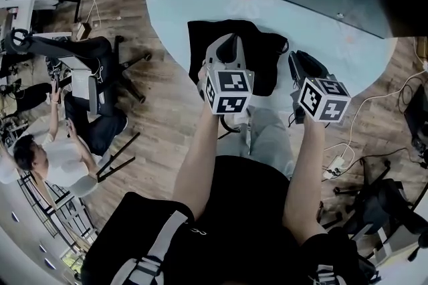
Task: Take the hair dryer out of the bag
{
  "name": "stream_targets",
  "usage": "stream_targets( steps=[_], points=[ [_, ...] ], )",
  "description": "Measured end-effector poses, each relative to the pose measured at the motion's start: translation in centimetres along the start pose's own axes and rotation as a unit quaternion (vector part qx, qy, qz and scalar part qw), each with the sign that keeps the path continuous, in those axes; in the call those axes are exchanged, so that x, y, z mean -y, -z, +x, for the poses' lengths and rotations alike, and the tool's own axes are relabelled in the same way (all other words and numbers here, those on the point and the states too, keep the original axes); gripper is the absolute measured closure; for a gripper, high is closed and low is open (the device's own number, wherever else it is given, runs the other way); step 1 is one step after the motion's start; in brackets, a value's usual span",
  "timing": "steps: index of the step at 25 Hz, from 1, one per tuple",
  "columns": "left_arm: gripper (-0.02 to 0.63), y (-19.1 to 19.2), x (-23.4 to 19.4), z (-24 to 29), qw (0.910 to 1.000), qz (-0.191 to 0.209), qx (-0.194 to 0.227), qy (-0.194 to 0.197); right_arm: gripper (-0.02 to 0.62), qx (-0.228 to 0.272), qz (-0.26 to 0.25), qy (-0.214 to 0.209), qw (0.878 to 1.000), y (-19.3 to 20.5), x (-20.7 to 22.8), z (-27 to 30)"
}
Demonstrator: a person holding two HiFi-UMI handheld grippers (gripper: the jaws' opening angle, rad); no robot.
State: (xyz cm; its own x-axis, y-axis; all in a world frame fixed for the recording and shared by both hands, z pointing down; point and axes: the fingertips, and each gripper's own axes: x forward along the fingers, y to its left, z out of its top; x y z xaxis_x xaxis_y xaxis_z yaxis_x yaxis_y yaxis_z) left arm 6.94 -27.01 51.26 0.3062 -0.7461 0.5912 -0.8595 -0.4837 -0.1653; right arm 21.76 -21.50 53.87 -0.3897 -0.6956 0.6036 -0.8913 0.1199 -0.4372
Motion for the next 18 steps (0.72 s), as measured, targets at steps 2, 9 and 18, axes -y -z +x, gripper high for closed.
stream_targets(
  steps=[2,9,18],
  points=[
    [0.581,0.1,0.0,-0.1,1.0,-0.005,0.001,0.001,0.509,-0.007,0.008,-0.001,1.0,0.6,0.1,0.5],
    [0.572,0.5,-0.8,0.0,0.9994,-0.032,0.011,0.012,0.509,-0.036,0.013,-0.002,0.999,0.9,0.7,2.7],
    [0.549,1.5,-1.5,0.5,0.9983,-0.056,0.0,0.017,0.524,-0.066,0.043,-0.027,0.997,1.4,0.7,5.4]
  ],
)
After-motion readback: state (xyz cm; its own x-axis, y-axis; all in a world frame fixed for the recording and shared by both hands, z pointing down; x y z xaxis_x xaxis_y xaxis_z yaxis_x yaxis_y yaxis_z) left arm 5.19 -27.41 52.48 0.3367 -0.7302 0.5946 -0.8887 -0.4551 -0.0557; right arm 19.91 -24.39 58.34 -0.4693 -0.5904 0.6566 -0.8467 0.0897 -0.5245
